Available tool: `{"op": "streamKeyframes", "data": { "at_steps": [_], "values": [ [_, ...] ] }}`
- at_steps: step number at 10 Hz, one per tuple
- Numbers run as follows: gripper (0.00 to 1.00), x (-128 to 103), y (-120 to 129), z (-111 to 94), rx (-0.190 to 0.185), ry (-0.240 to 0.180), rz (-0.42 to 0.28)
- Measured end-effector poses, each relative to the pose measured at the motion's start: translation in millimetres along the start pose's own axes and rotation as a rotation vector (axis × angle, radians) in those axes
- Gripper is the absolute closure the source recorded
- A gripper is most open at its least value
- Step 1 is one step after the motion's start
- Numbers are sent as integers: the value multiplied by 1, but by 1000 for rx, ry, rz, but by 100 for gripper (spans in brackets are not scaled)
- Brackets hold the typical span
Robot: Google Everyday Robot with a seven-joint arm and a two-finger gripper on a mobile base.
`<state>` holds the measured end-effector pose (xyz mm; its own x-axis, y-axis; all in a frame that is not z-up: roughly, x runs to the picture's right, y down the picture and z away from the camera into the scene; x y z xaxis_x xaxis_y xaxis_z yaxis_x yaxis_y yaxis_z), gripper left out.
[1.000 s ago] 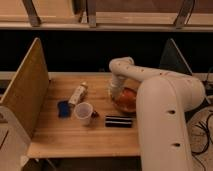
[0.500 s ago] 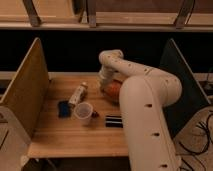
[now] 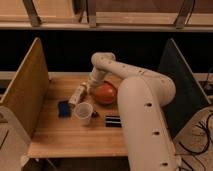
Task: Drag the ceramic bowl in a circle
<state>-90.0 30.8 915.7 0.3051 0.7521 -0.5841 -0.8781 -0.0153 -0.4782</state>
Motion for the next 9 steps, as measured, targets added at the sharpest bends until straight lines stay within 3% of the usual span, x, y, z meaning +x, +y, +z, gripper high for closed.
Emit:
{"op": "streamKeyframes", "data": {
  "at_steps": [2,4,9],
  "values": [
    [44,6,1,4,-32,1,17],
    [24,11,4,4,-39,6,10],
    [20,14,18,-7,-34,10,-51]
  ]
}}
